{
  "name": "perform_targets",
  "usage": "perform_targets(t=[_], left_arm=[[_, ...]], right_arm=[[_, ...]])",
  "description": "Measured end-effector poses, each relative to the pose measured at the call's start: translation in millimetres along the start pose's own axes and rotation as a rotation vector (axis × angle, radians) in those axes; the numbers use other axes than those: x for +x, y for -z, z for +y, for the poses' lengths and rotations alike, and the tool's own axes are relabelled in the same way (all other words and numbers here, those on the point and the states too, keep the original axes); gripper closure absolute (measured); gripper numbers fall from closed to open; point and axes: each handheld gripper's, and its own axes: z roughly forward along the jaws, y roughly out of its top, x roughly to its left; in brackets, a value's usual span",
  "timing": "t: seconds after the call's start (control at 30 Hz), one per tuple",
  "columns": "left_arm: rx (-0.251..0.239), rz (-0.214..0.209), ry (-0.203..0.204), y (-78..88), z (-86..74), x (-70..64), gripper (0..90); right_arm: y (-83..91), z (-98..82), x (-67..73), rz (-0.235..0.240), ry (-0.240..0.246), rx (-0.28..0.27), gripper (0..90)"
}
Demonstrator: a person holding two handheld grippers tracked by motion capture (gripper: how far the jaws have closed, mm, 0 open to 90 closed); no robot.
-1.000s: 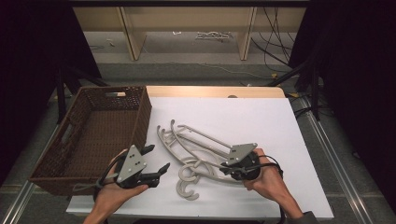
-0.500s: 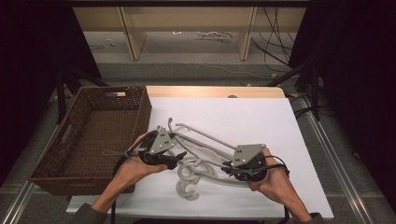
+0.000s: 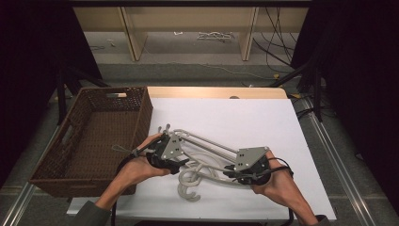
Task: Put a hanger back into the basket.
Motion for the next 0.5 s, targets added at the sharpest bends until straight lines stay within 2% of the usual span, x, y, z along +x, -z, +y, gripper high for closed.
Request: perform_targets(t=[0.07, 0.13, 0.37, 0.4, 0.5], left_arm=[[0.023, -0.016, -0.044, -1.6, 0.6, -0.9, 34.0], [0.034, -0.024, -0.066, -4.2, 0.7, -2.5, 34.7], [0.039, -0.066, -0.086, -10.4, 0.7, -6.7, 43.6], [0.034, -0.085, -0.102, -10.9, 0.9, -7.3, 45.5], [0.03, -0.105, -0.117, -11.5, 1.1, -8.7, 50.4]], right_arm=[[-0.5, 0.2, 0.7, 0.005, 0.004, 0.003, 82.1], [-0.5, 0.5, 1.0, 0.012, 0.01, 0.003, 82.1], [-2.6, 2.0, 3.4, 0.041, 0.035, 0.001, 82.1], [-2.7, 1.9, 3.4, 0.042, 0.037, 0.0, 82.1], [-2.5, 2.1, 3.5, 0.046, 0.04, 0.001, 82.1]])
